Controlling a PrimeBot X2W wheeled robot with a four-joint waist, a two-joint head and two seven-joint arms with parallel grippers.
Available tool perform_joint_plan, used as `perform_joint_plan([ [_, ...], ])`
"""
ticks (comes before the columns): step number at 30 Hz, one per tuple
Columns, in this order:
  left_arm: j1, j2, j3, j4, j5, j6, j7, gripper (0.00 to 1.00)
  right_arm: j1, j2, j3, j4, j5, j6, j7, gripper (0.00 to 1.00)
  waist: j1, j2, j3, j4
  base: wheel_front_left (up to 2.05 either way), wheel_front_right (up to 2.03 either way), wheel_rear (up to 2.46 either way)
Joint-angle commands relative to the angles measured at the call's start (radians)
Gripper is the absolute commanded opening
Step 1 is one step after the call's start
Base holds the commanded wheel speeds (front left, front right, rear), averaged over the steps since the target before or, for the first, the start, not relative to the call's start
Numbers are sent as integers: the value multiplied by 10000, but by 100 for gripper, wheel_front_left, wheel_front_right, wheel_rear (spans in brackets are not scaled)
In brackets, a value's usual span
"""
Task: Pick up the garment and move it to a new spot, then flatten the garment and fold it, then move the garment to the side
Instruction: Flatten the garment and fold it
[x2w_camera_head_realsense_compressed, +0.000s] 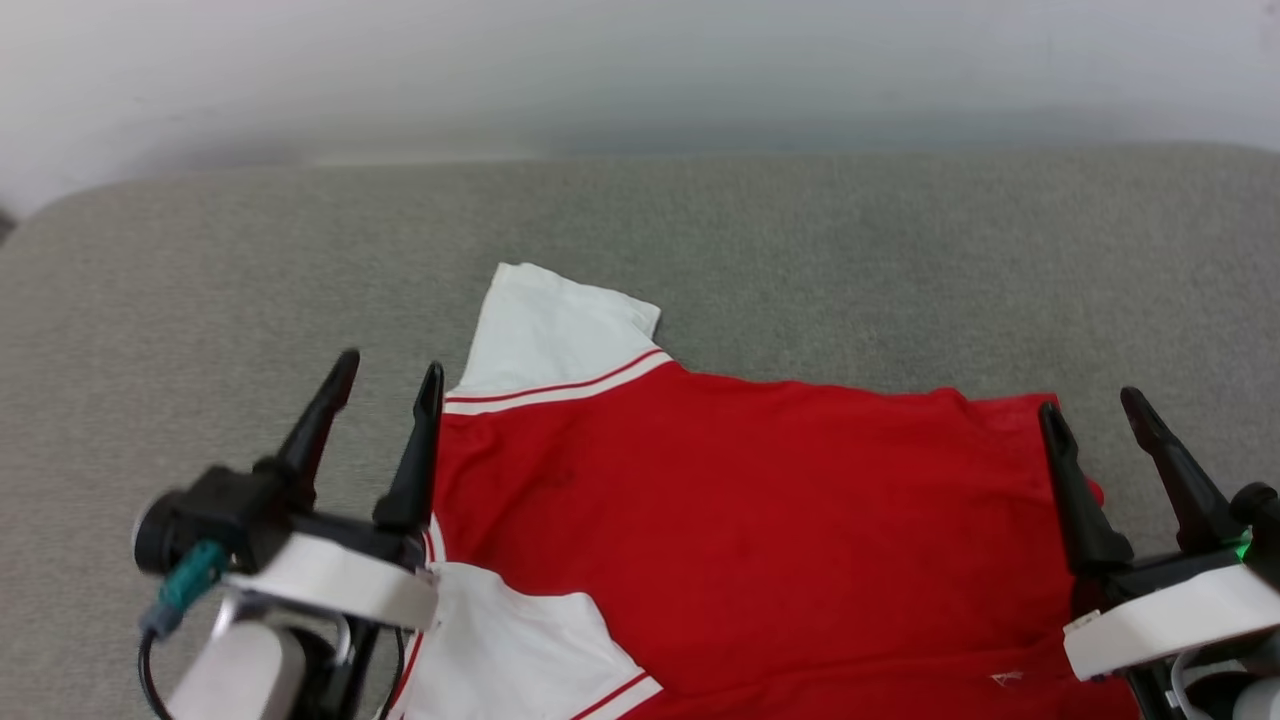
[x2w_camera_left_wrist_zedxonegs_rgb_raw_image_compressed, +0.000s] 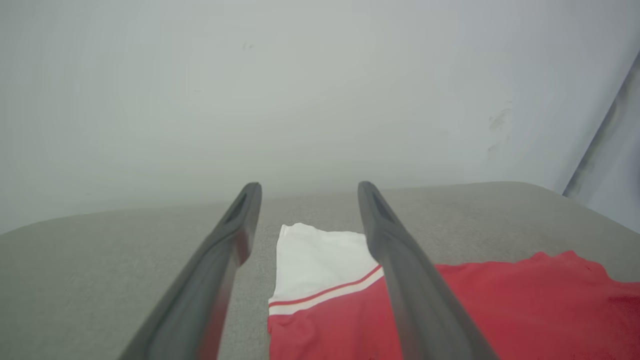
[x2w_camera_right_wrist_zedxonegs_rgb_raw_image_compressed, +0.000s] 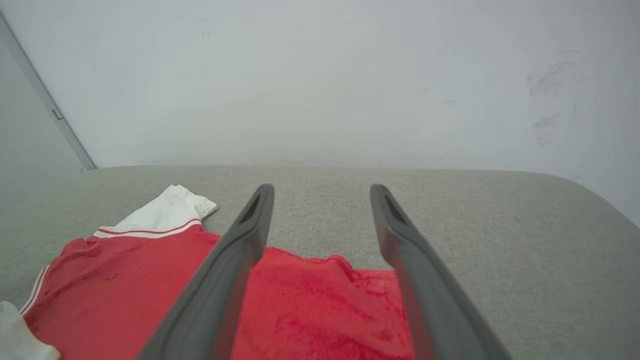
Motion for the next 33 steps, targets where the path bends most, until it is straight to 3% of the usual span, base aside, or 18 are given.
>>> perform_joint_plan([
  [1,-667,206,35,240,116,-271,24,100,-298,61,71,-43,-87,-4,-151,100,-1,0,592,-401,0,0,0],
  [5,-2278,781,-55,746,75,-894,1134,100,-740,77,283,-96,-215,-4,-296,100,-1,0,1216,-819,0,0,0],
  [9,-4112,1441,-262,1408,-410,-1528,3048,100,-1114,173,518,-89,-322,-4,-381,100,-1,0,1722,-1279,0,0,0],
  [13,-5835,2084,-487,2259,-1208,-1789,5302,100,-1344,301,664,-59,-395,-4,-483,100,-1,0,2135,-1703,0,0,0],
  [15,-6228,2191,-517,2533,-1480,-1801,5891,100,-1391,332,699,-47,-407,-4,-508,100,-1,0,2230,-1806,0,0,0],
  [18,-7027,2317,-524,3480,-2560,-1841,7908,100,-1456,408,797,32,-430,-4,-592,100,-1,0,2460,-2104,0,0,0],
  [22,-7883,2728,-632,4279,-3190,-1836,10066,100,-1615,458,978,103,-431,-4,-699,100,-1,0,2747,-2463,0,0,0],
  [28,-8484,3047,-797,4920,-3148,-1368,11395,100,-1783,498,1185,186,-404,-4,-836,100,-1,0,3210,-2865,0,0,0],
  [33,-8383,3292,-1152,5154,-2827,-1339,11806,100,-1857,544,1317,291,-453,-4,-950,100,-1,0,3515,-3044,0,0,0],
])
